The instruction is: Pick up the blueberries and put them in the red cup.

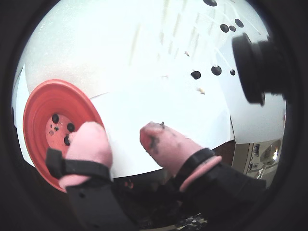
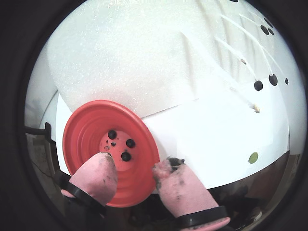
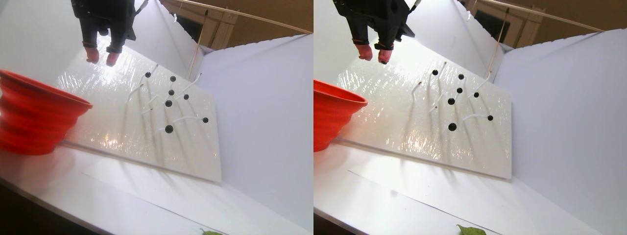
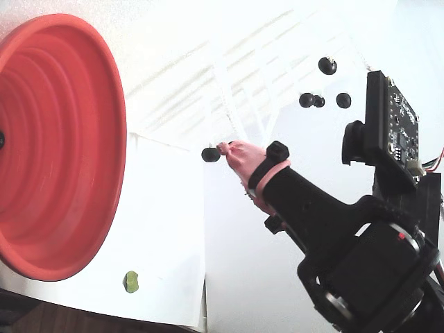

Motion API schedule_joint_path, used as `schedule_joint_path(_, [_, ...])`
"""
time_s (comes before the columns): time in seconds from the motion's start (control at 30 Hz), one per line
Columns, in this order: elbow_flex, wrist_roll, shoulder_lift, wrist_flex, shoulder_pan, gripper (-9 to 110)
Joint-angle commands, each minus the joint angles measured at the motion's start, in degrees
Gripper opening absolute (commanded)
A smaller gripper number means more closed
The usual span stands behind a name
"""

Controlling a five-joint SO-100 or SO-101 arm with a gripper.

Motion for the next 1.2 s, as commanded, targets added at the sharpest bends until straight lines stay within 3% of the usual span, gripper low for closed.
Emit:
schedule_joint_path(0.0, [-6.68, -1.32, 5.54, -0.18, 3.78, 14])
schedule_joint_path(1.17, [-14.94, -16.35, -6.50, -11.51, 14.41, 15])
